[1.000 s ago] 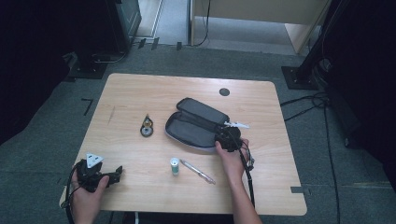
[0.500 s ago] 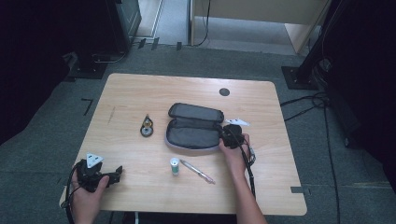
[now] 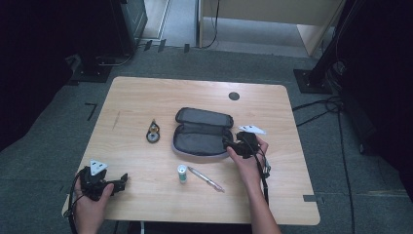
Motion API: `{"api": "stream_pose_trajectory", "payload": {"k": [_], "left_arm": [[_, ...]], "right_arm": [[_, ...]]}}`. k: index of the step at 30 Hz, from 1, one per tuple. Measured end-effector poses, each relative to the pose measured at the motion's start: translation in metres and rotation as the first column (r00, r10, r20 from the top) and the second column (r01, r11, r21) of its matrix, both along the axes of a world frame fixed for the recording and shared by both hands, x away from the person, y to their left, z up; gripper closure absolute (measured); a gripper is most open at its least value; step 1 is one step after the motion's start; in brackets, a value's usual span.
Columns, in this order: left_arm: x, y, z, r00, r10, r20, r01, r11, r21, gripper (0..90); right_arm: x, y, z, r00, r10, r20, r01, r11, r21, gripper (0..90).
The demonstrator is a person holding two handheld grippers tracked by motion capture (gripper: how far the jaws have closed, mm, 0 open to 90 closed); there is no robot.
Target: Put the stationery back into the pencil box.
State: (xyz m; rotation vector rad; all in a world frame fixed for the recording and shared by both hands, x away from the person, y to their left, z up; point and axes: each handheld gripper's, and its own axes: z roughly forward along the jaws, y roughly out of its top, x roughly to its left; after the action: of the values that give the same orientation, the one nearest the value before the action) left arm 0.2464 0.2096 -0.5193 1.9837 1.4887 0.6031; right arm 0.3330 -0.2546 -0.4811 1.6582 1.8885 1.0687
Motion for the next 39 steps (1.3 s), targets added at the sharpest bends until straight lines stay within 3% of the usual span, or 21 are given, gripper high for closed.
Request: {"api": "stream_pose_trajectory", "payload": {"k": [5,10,16,20,39], "left_arm": [[0.000,0.000,0.000,1.0000,0.000,0.000,0.000,1.0000,0.000,0.0],[0.000,0.000,0.000,1.0000,0.000,0.000,0.000,1.0000,0.000,0.0],[0.000,0.000,0.000,1.0000,0.000,0.000,0.000,1.0000,0.000,0.0],[0.001,0.000,0.000,1.0000,-0.010,0.000,0.010,1.0000,0.001,0.0],[0.002,-0.002,0.000,1.0000,-0.005,0.000,0.005,1.0000,0.000,0.0]], "right_arm": [[-0.014,-0.003,0.009,0.9984,0.043,0.035,-0.044,0.9990,0.008,27.5],[-0.033,-0.005,0.015,0.9937,0.097,0.056,-0.099,0.9944,0.035,36.4],[-0.051,-0.006,0.012,0.9882,0.139,0.066,-0.142,0.9890,0.042,40.4],[-0.063,-0.008,0.004,0.9838,0.174,0.042,-0.176,0.9840,0.029,40.9],[-0.087,-0.018,-0.004,0.9774,0.200,0.069,-0.204,0.9774,0.055,40.9]]}}
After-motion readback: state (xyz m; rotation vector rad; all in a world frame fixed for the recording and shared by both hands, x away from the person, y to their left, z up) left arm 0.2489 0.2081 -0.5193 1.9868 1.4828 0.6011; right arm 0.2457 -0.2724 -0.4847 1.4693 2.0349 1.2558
